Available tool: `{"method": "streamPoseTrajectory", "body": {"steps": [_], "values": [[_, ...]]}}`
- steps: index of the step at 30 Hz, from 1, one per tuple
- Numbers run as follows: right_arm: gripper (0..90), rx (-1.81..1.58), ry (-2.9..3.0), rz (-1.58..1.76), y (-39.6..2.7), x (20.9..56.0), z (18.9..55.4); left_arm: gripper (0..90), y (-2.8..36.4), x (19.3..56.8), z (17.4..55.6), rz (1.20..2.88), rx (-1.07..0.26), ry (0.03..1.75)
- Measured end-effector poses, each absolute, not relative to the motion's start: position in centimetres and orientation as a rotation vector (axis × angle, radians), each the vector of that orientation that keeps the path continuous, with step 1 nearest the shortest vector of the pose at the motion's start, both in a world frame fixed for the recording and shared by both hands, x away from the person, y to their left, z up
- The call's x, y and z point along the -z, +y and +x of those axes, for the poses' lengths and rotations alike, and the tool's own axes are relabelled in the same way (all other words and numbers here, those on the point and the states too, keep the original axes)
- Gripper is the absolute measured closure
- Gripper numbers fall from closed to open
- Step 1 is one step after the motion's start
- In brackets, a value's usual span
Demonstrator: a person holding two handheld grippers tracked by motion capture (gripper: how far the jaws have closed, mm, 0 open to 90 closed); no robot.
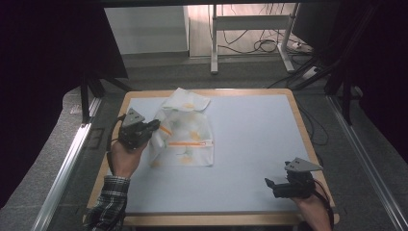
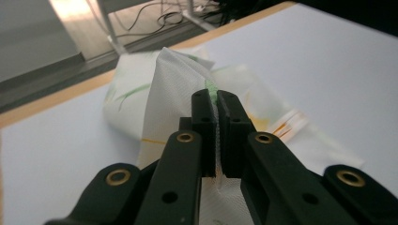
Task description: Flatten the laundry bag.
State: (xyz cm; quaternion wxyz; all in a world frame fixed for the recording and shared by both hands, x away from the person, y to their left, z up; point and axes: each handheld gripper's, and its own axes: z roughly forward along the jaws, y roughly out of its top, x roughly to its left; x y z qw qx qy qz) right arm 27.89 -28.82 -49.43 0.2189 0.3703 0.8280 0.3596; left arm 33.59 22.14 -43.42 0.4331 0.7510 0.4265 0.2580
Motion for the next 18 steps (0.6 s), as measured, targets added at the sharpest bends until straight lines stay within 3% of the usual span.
{"method": "streamPoseTrajectory", "body": {"steps": [18], "values": [[3.5,-1.057,2.301,1.018,-28.0,49.3,27.8,86.3,25.1,50.4,33.0,2.031,-0.587,1.184]]}}
